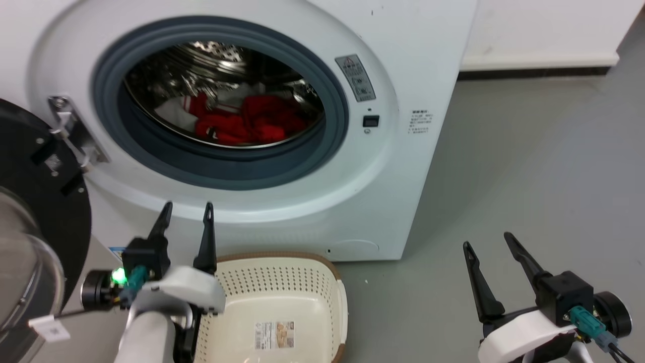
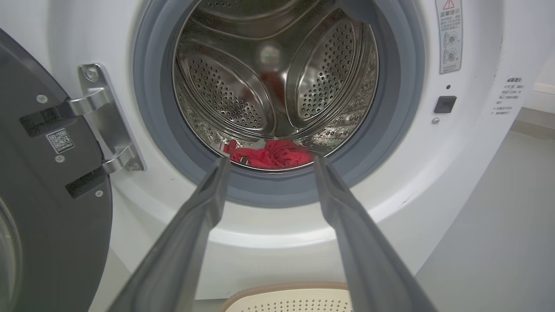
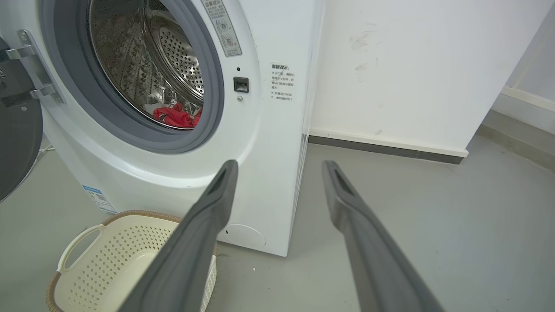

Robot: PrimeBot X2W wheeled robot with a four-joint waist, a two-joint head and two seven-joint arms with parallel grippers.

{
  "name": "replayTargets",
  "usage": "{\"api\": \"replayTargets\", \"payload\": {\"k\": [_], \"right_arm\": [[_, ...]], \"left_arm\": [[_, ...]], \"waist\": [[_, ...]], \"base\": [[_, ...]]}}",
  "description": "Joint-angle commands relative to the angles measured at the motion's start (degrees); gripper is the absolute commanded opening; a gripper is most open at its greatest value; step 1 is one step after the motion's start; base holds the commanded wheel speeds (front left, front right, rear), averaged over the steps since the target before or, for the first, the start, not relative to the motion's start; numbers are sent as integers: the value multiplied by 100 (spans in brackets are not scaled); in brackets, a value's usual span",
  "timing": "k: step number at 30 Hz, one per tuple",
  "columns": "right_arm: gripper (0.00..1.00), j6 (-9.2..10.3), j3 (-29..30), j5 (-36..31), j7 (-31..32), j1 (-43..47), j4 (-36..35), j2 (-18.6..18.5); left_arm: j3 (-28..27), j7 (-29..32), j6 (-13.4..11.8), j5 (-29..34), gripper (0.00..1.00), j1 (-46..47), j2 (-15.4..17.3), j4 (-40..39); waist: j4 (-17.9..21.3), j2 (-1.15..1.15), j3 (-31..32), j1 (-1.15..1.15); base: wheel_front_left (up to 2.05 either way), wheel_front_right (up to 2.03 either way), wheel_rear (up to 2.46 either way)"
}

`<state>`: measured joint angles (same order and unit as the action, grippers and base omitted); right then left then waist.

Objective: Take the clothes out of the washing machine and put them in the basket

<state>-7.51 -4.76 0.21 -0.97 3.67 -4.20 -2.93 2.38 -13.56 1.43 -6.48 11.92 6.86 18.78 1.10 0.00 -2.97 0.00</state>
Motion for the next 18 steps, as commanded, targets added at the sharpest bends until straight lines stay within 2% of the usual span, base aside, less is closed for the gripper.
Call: {"api": "replayTargets", "payload": {"k": [1,6,7,12,18], "right_arm": [[100,4,-28,4,0,-133,-80,10],[100,4,-126,30,-5,-329,-220,10],[100,4,-195,58,-17,-426,-275,10],[100,4,-370,129,-116,-697,-336,11],[100,4,-492,274,-303,-956,-310,11]], "left_arm": [[-10,78,-2,-28,100,272,52,74],[-47,293,32,-55,100,934,208,369],[-97,405,47,-68,100,1232,350,495],[-149,587,136,-58,100,2005,646,883],[-93,741,205,-38,100,2928,859,1425]], "waist": [[143,0,-291,0],[311,0,-816,0],[398,0,-1092,0],[580,0,-1735,0],[709,0,-2357,0]], "base": [[0,0,0],[0,0,0],[0,0,0],[0,0,0],[0,0,0]]}}
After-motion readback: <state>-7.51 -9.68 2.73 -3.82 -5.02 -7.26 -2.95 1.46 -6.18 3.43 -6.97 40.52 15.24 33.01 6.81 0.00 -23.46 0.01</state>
